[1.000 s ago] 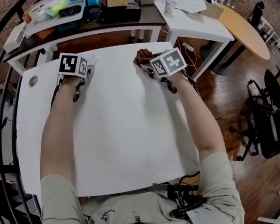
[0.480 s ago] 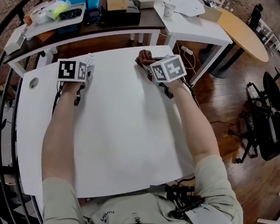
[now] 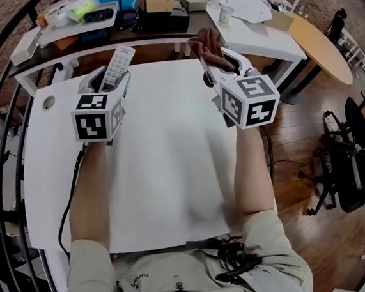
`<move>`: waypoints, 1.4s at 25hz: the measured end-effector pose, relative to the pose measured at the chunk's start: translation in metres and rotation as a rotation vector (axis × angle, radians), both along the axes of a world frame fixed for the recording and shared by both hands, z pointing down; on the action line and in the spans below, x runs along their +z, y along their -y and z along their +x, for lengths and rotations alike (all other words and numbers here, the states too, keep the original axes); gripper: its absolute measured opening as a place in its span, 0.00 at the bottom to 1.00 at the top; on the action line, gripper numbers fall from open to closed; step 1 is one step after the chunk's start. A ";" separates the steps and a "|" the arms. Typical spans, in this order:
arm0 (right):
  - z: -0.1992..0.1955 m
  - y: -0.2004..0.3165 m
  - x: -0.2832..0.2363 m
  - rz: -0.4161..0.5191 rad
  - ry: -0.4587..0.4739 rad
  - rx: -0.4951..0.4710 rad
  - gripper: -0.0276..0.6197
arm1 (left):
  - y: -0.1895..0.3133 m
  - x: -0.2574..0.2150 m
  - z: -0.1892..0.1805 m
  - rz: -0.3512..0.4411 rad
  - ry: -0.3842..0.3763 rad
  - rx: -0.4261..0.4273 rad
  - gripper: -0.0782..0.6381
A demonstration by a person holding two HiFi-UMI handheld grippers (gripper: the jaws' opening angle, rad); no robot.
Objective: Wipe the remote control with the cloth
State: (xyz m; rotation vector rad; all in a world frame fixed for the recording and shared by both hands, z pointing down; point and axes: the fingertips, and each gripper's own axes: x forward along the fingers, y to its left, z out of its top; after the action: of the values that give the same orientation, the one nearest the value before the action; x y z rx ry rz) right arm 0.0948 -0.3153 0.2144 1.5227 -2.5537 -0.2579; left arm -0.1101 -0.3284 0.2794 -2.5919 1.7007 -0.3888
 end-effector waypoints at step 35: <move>-0.132 -0.161 -0.034 0.211 -0.416 -0.467 0.20 | -0.113 -0.090 0.061 0.537 0.309 0.011 0.45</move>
State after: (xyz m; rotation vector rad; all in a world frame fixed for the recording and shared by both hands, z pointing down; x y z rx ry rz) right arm -0.0372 -0.1548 0.1806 0.7822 -2.5447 -0.8265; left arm -0.0490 -0.2157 0.1896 -2.0378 1.4403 -0.2665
